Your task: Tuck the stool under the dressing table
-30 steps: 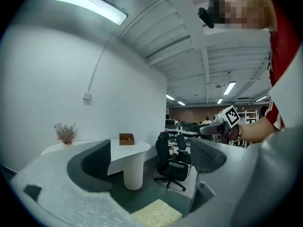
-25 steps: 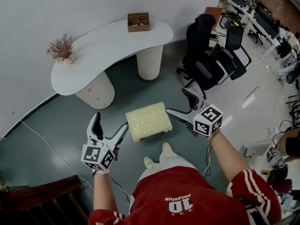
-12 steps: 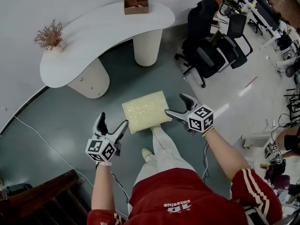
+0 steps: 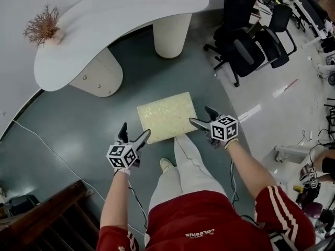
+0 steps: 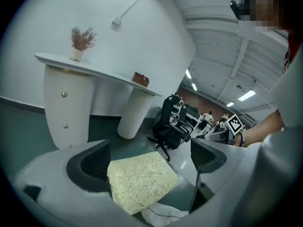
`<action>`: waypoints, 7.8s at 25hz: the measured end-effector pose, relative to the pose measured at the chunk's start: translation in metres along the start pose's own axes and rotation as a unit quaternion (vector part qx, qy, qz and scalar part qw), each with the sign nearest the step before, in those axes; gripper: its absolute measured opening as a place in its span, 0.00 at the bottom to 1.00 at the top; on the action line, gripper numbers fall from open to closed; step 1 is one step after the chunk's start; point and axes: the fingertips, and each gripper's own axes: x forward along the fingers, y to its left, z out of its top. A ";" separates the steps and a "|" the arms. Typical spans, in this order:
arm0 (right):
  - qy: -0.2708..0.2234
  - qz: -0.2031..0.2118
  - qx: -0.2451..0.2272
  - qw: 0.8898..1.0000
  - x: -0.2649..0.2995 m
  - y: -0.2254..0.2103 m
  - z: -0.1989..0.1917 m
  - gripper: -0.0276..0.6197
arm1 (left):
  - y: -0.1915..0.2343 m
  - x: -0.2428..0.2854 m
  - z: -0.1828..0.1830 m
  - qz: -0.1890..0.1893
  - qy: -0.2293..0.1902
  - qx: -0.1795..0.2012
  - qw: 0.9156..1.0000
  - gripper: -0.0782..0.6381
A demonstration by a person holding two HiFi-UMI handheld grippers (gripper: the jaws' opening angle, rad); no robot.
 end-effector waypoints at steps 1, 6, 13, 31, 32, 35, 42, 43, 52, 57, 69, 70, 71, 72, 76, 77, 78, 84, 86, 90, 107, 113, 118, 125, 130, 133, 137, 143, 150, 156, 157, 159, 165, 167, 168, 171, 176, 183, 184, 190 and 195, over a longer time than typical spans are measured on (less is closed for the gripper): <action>0.006 -0.002 0.003 1.000 0.011 -0.010 -0.008 0.73 | 0.010 0.011 -0.013 0.003 0.008 -0.009 1.000 0.85; 0.019 -0.016 0.028 0.999 0.065 -0.064 -0.044 0.74 | 0.052 0.065 -0.077 0.006 0.050 -0.039 0.998 0.85; 0.046 -0.027 0.058 0.997 0.117 -0.120 -0.105 0.75 | 0.089 0.119 -0.160 0.017 0.100 -0.094 0.990 0.85; 0.090 0.026 0.120 0.988 0.211 -0.178 -0.168 0.84 | 0.153 0.196 -0.231 0.031 0.113 -0.186 0.975 0.86; 0.091 0.032 0.133 0.986 0.213 -0.177 -0.169 0.84 | 0.153 0.197 -0.231 0.029 0.114 -0.189 0.975 0.86; 0.088 0.039 0.155 0.983 0.214 -0.176 -0.173 0.81 | 0.154 0.199 -0.232 0.034 0.109 -0.203 0.972 0.86; 0.092 0.024 0.162 0.982 0.209 -0.176 -0.176 0.77 | 0.152 0.196 -0.237 0.064 0.120 -0.214 0.967 0.86; 0.093 0.026 0.167 0.981 0.209 -0.176 -0.176 0.77 | 0.152 0.194 -0.236 0.068 0.119 -0.213 0.967 0.86; 0.108 0.034 0.173 0.978 0.182 -0.163 -0.159 0.76 | 0.127 0.174 -0.219 0.085 0.110 -0.225 0.964 0.86; 0.105 0.028 0.171 0.979 0.154 -0.154 -0.129 0.76 | 0.103 0.163 -0.185 0.089 0.112 -0.219 0.965 0.86; 0.084 0.017 0.173 0.981 0.126 -0.129 -0.057 0.76 | 0.087 0.154 -0.103 0.070 0.110 -0.206 0.970 0.86; 0.081 0.015 0.171 0.982 0.123 -0.127 -0.052 0.76 | 0.086 0.154 -0.098 0.067 0.108 -0.205 0.970 0.86; 0.077 0.014 0.170 0.982 0.121 -0.125 -0.047 0.76 | 0.085 0.154 -0.092 0.065 0.106 -0.202 0.972 0.86; 0.072 0.014 0.169 0.983 0.120 -0.122 -0.041 0.76 | 0.086 0.153 -0.085 0.062 0.103 -0.198 0.973 0.86; 0.061 0.016 0.159 0.985 0.126 -0.114 -0.026 0.76 | 0.093 0.150 -0.069 0.057 0.089 -0.192 0.976 0.86; 0.060 0.017 0.155 0.986 0.131 -0.112 -0.022 0.76 | 0.097 0.150 -0.067 0.057 0.085 -0.193 0.976 0.86; 0.061 0.019 0.152 0.986 0.136 -0.112 -0.019 0.76 | 0.102 0.151 -0.065 0.058 0.082 -0.195 0.976 0.86; 0.067 0.035 0.126 0.989 0.179 -0.124 0.013 0.75 | 0.134 0.172 -0.049 0.074 0.060 -0.205 0.974 0.86; 0.069 0.041 0.120 0.990 0.199 -0.132 0.025 0.75 | 0.148 0.184 -0.043 0.081 0.054 -0.207 0.974 0.86; 0.073 0.048 0.115 0.989 0.245 -0.155 0.044 0.75 | 0.184 0.218 -0.031 0.089 0.052 -0.208 0.973 0.86; 0.097 0.057 0.111 0.987 0.424 -0.246 0.087 0.75 | 0.325 0.351 -0.016 0.101 0.050 -0.223 0.968 0.86; 0.095 0.060 0.103 0.988 0.454 -0.258 0.092 0.76 | 0.349 0.372 -0.017 0.103 0.045 -0.223 0.968 0.86; 0.090 0.057 0.106 0.989 0.464 -0.266 0.098 0.76 | 0.359 0.384 -0.012 0.105 0.049 -0.220 0.969 0.86; 0.082 0.018 0.021 0.996 0.455 -0.261 0.115 0.77 | 0.351 0.371 -0.002 0.136 0.050 -0.160 0.976 0.86; 0.089 0.008 0.008 0.996 0.417 -0.258 0.095 0.73 | 0.327 0.350 -0.026 0.130 0.084 -0.149 0.977 0.84; 0.111 -0.002 -0.016 0.994 0.395 -0.252 0.068 0.68 | 0.313 0.328 -0.043 0.132 0.101 -0.146 0.975 0.79; 0.129 -0.011 -0.024 0.991 0.377 -0.246 0.045 0.65 | 0.296 0.309 -0.058 0.131 0.100 -0.175 0.971 0.74; 0.151 -0.030 -0.052 0.987 0.365 -0.246 0.031 0.60 | 0.270 0.304 -0.074 0.121 0.133 -0.139 0.974 0.66; 0.158 -0.056 -0.092 0.982 0.363 -0.244 0.022 0.50 | 0.269 0.295 -0.093 0.154 0.194 -0.019 0.969 0.55; 0.172 -0.074 -0.091 0.978 0.372 -0.247 0.029 0.49 | 0.273 0.300 -0.090 0.157 0.198 -0.046 0.966 0.55; 0.171 -0.074 -0.093 0.978 0.374 -0.249 0.032 0.49 | 0.274 0.303 -0.088 0.153 0.199 -0.047 0.967 0.56; 0.169 -0.073 -0.096 0.978 0.379 -0.253 0.040 0.49 | 0.277 0.308 -0.084 0.149 0.200 -0.047 0.967 0.56; 0.160 -0.064 -0.093 0.981 0.401 -0.250 0.057 0.49 | 0.300 0.317 -0.064 0.168 0.191 -0.047 0.966 0.55; 0.154 -0.061 -0.089 0.982 0.411 -0.249 0.066 0.49 | 0.311 0.320 -0.055 0.172 0.192 -0.045 0.965 0.55; 0.153 -0.057 -0.087 0.983 0.416 -0.247 0.069 0.50 | 0.317 0.322 -0.050 0.176 0.192 -0.043 0.964 0.55; 0.151 -0.047 -0.081 0.984 0.425 -0.240 0.072 0.50 | 0.333 0.321 -0.039 0.189 0.188 -0.046 0.963 0.55; 0.145 -0.061 -0.089 0.984 0.450 -0.242 0.094 0.50 | 0.346 0.325 -0.028 0.198 0.165 -0.073 0.963 0.54; 0.158 -0.045 -0.100 0.981 0.471 -0.241 0.111 0.51 | 0.365 0.335 -0.013 0.208 0.164 -0.076 0.961 0.54; 0.155 -0.048 -0.100 0.982 0.472 -0.240 0.112 0.51 | 0.366 0.334 -0.013 0.206 0.163 -0.075 0.962 0.54; 0.157 -0.050 -0.101 0.981 0.472 -0.246 0.113 0.51 | 0.361 0.337 -0.014 0.203 0.154 -0.074 0.964 0.54; 0.167 -0.063 -0.093 0.980 0.466 -0.249 0.113 0.51 | 0.355 0.336 -0.012 0.187 0.158 -0.100 0.964 0.55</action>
